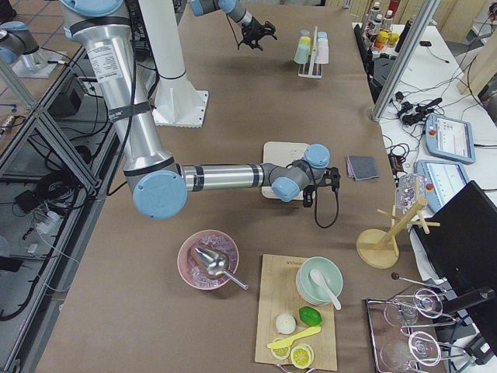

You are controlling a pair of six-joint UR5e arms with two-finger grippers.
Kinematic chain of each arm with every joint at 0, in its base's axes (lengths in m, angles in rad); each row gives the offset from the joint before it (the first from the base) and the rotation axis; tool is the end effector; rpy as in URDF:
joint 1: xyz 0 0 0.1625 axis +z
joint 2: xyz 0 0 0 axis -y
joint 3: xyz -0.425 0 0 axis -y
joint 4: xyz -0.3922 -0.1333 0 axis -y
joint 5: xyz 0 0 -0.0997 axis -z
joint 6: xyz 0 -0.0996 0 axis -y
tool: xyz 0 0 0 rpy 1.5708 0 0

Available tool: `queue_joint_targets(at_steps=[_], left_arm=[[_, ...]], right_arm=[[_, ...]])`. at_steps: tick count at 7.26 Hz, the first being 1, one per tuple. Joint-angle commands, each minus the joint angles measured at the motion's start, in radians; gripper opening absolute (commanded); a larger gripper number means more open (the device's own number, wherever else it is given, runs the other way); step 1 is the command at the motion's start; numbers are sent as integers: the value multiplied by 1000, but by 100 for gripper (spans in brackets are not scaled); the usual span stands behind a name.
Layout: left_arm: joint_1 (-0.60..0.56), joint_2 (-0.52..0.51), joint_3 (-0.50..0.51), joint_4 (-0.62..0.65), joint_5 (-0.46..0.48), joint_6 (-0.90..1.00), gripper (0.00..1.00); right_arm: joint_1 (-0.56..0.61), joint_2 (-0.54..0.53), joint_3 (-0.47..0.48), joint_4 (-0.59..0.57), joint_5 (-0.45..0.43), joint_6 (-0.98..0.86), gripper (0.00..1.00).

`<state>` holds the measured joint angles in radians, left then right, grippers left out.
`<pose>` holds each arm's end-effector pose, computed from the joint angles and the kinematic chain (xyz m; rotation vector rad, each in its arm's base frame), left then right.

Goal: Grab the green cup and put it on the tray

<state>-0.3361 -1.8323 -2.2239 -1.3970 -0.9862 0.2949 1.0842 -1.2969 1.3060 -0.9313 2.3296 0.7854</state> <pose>0.3899 -0.3356 0.2563 0.9534 -0.1827 1.2015 -0.2375 -0.5874 0.5655 0.0615 -0.9522 0.0298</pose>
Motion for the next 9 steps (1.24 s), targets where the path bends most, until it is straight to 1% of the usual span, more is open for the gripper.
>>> queue_joint_targets(at_steps=[1, 2, 3, 4, 5, 6, 7, 8, 9], left_arm=[[8, -1, 93, -2, 180, 242, 99], [8, 5, 151, -5, 264, 313, 99], [8, 33, 165, -14, 352, 426, 99], [9, 36, 196, -23, 456, 557, 99], [6, 42, 246, -81, 492, 637, 99], [3, 42, 303, -167, 498, 744, 99], [5, 41, 379, -251, 500, 789, 99], [6, 41, 418, -266, 501, 791, 99], [0, 41, 447, -269, 501, 788, 99]], right_arm=[[-7, -68, 77, 0, 1, 17, 83], [-16, -70, 63, 37, -1, 18, 83], [-38, -79, 20, 142, -1, 81, 83], [-71, -79, -12, 235, -4, 165, 83], [-85, -75, -19, 258, -6, 176, 79], [-86, -71, -11, 253, 5, 176, 71], [-84, -67, -8, 243, 19, 178, 61], [-81, -67, -8, 238, 40, 179, 54], [-73, -68, -4, 235, 53, 179, 46]])
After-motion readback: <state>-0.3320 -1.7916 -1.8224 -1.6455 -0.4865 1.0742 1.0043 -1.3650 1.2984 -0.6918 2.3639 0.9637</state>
